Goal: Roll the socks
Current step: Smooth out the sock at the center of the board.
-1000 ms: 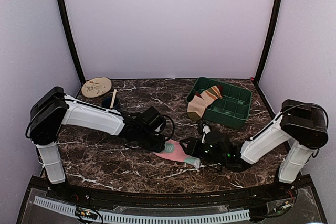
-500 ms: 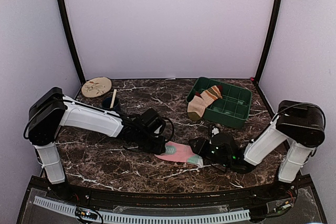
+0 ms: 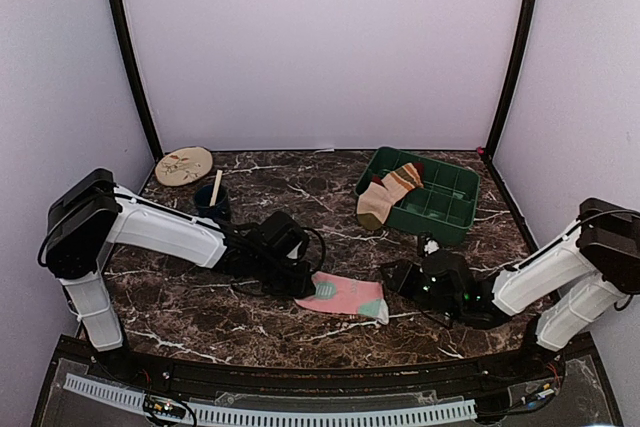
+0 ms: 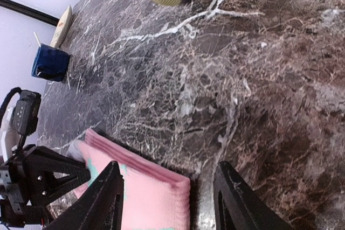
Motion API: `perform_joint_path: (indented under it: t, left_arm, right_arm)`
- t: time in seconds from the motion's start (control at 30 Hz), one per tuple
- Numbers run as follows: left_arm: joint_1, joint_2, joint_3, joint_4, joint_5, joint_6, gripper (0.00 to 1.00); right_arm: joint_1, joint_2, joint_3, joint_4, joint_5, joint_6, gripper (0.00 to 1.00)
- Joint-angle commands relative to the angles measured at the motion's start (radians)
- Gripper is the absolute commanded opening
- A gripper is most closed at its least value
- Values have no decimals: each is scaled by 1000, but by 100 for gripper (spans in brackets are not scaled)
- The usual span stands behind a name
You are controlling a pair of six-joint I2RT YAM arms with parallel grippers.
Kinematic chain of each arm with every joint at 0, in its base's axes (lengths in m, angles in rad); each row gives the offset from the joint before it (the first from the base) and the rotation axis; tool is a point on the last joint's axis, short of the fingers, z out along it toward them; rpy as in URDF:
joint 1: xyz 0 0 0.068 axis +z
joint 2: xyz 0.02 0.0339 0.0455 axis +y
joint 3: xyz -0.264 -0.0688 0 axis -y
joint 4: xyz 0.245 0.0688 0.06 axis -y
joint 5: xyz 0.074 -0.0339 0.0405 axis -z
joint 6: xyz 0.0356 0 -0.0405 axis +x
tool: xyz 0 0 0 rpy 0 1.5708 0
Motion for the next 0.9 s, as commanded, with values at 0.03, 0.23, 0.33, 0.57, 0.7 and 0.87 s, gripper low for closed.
perform_joint_path:
  t: [0.03, 0.23, 0.33, 0.57, 0.7, 0.87]
  left_arm:
    - [-18, 50, -116, -140, 56, -138, 18]
    - [-17, 32, -204, -43, 74, -266, 18]
    - [-12, 14, -252, 4, 83, -323, 18]
    - [-8, -6, -313, 59, 104, -386, 18]
    - [-6, -18, -342, 90, 120, -414, 18]
    - [0, -53, -373, 108, 112, -450, 18]
  right_arm:
    - [81, -41, -29, -66, 10, 28, 54]
    - [189, -70, -8, -181, 77, 140, 57]
    - [215, -88, 1, -268, 102, 205, 60]
    - [233, -96, 27, -395, 120, 263, 62]
    - [234, -54, 44, -381, 71, 280, 62]
    - [251, -35, 63, -412, 31, 321, 62]
